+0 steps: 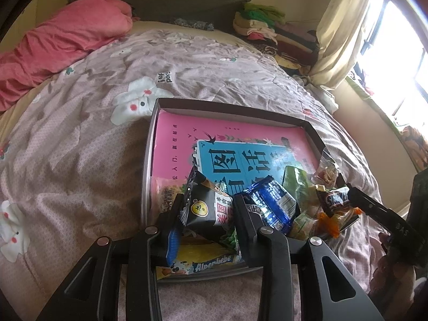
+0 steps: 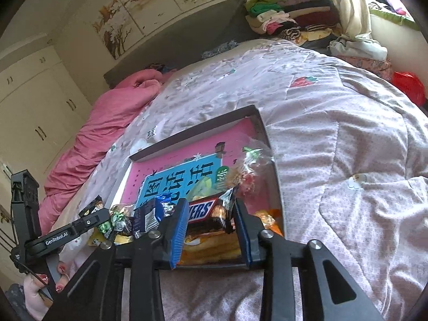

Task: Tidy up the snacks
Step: 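Carry the green packet and Snickers bar over the tray and lower them with both tools, then open left and right tools to release both snacks into the tray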

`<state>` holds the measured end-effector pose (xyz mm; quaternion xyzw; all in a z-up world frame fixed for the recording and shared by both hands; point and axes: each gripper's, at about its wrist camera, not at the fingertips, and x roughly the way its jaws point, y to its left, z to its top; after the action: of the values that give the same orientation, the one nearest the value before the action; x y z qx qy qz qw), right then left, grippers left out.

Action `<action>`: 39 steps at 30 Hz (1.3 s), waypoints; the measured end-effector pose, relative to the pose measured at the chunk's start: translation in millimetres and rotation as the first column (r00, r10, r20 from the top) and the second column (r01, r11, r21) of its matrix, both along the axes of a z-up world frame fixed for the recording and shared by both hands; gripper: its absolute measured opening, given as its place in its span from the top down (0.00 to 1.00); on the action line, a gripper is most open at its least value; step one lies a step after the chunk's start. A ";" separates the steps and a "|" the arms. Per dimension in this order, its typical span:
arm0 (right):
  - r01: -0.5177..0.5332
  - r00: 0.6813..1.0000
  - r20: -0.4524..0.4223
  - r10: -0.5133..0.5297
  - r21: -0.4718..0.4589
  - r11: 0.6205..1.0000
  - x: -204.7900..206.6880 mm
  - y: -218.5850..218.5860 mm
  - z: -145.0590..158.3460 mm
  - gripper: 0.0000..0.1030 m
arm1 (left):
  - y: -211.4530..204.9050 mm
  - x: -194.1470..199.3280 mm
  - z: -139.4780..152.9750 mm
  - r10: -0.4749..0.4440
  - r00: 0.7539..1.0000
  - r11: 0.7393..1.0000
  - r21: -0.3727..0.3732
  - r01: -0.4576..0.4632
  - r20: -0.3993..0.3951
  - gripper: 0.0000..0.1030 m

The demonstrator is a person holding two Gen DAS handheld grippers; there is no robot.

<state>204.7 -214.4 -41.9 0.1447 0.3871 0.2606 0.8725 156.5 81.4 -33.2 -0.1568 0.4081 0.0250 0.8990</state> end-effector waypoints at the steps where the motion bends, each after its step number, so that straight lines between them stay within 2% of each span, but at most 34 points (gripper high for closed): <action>1: 0.000 1.000 -0.001 0.000 0.006 1.000 0.2 -0.8 -0.3 0.64 | -0.2 0.2 -0.1 0.000 1.000 1.000 -0.001 0.000 -0.002 0.65; 9: -0.004 0.999 0.035 0.004 0.014 1.000 -7.2 -4.6 6.7 0.61 | 0.2 -2.2 1.7 0.006 1.000 1.000 0.009 -0.006 -0.005 0.63; 16: -0.031 0.997 0.077 0.032 -0.007 0.999 -14.1 2.2 14.5 0.60 | -1.7 -2.6 2.2 0.008 1.000 1.000 0.018 -0.008 -0.014 0.58; 23: -0.047 0.994 0.101 0.050 -0.030 0.998 -20.2 8.0 17.8 0.54 | -5.4 -4.9 5.9 0.004 1.000 1.000 0.028 -0.003 -0.009 0.51; 39: -0.030 0.994 0.102 0.041 -0.101 0.994 -19.0 11.2 13.8 0.50 | -2.1 -11.2 11.7 0.022 1.000 0.999 0.039 -0.021 -0.008 0.41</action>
<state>185.7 -203.2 -28.1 0.0803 0.3561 0.2637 0.8929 145.3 79.3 -21.4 -0.1437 0.4095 0.0432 0.8999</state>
